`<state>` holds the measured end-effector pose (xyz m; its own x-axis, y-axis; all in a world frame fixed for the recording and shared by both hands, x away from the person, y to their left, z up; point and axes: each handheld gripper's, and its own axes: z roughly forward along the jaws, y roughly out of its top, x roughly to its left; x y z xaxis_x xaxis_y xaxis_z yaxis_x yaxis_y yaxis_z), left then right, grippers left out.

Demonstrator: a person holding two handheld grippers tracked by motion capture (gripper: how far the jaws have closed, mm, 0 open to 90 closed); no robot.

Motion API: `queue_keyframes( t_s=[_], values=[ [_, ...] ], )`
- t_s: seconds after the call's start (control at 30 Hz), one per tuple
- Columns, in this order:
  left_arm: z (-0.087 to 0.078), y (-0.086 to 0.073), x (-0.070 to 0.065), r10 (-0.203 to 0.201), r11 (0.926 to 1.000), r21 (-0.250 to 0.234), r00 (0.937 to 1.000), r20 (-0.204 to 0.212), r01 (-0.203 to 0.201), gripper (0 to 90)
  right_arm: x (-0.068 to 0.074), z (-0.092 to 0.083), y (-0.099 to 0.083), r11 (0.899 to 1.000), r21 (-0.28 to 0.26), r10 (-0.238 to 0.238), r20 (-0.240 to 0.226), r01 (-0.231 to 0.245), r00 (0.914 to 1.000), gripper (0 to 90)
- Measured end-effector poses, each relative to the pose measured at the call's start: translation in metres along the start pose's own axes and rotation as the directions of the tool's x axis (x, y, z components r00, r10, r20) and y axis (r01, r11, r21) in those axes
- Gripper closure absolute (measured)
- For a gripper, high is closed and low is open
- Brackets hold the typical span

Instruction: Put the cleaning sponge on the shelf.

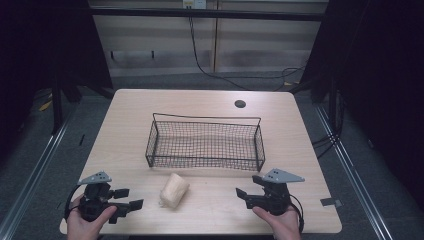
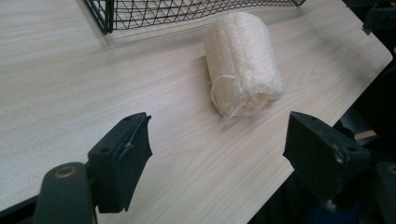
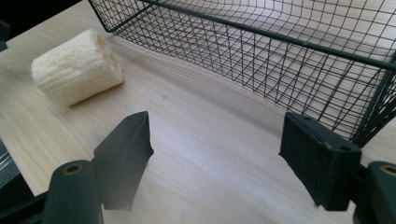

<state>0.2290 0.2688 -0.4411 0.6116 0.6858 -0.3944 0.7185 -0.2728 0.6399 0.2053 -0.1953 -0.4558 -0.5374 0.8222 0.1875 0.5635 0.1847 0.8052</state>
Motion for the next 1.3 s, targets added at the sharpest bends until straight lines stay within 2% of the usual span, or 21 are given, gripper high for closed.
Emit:
queue_keyframes(
  t_s=[0.1, 0.23, 0.5, 0.7, 0.77, 0.87, 1.0, 1.03, 1.1, 1.13, 1.2, 1.3],
  values=[
    [0.002, 0.001, 0.000, -0.006, 0.9999, 0.008, 1.0000, 0.004, 0.006, 22.3, 0.002, 0.002, 0.000, 1.000, 0.029, -0.011, -0.022, 0.012, 0.9997, 22.2],
    [0.001, 0.005, -0.003, 0.015, 0.9996, 0.024, 0.9999, -0.008, -0.015, 22.3, 0.004, 0.002, 0.000, 1.000, 0.014, -0.015, -0.030, 0.015, 0.9994, 19.6],
    [0.008, 0.016, -0.017, 0.071, 0.9944, 0.078, 0.9975, 0.002, -0.071, 22.3, 0.003, 0.001, 0.000, 1.000, 0.001, 0.015, -0.031, -0.015, 0.9994, 17.3],
    [0.014, 0.027, -0.024, 0.081, 0.9888, 0.125, 0.9967, 0.011, -0.081, 22.2, 0.004, 0.001, -0.001, 0.999, 0.015, 0.035, -0.041, -0.034, 0.9985, 17.8],
    [0.015, 0.030, -0.026, 0.090, 0.9875, 0.128, 0.9957, 0.022, -0.092, 20.8, 0.004, 0.001, -0.001, 0.999, 0.024, 0.041, -0.050, -0.040, 0.9979, 17.9],
    [0.017, 0.032, -0.028, 0.095, 0.9870, 0.129, 0.9953, 0.018, -0.096, 20.9, 0.005, 0.002, 0.000, 0.999, 0.033, 0.040, -0.048, -0.038, 0.9980, 17.9],
    [0.024, 0.038, -0.035, 0.100, 0.9794, 0.174, 0.9947, 0.024, -0.102, 23.7, 0.004, 0.003, 0.000, 0.999, 0.038, 0.037, -0.046, -0.035, 0.9983, 17.7],
    [0.024, 0.038, -0.035, 0.100, 0.9794, 0.174, 0.9947, 0.024, -0.102, 23.7, 0.004, 0.003, 0.000, 0.999, 0.038, 0.037, -0.046, -0.035, 0.9983, 17.7],
    [0.029, 0.042, -0.038, 0.112, 0.9699, 0.214, 0.9933, 0.029, -0.115, 23.7, 0.003, 0.002, 0.000, 0.998, 0.043, 0.044, -0.050, -0.042, 0.9978, 17.7],
    [0.029, 0.042, -0.038, 0.112, 0.9699, 0.214, 0.9933, 0.029, -0.115, 23.7, 0.003, 0.002, 0.000, 0.998, 0.043, 0.044, -0.050, -0.042, 0.9978, 17.7],
    [0.032, 0.048, -0.038, 0.120, 0.9648, 0.233, 0.9925, 0.020, -0.122, 23.5, 0.003, 0.002, 0.000, 0.998, 0.046, 0.041, -0.051, -0.038, 0.9978, 17.6],
    [0.034, 0.052, -0.040, 0.112, 0.9633, 0.243, 0.9936, 0.016, -0.113, 23.3, 0.004, 0.002, 0.000, 0.998, 0.049, 0.037, -0.055, -0.034, 0.9978, 17.8]
  ],
)
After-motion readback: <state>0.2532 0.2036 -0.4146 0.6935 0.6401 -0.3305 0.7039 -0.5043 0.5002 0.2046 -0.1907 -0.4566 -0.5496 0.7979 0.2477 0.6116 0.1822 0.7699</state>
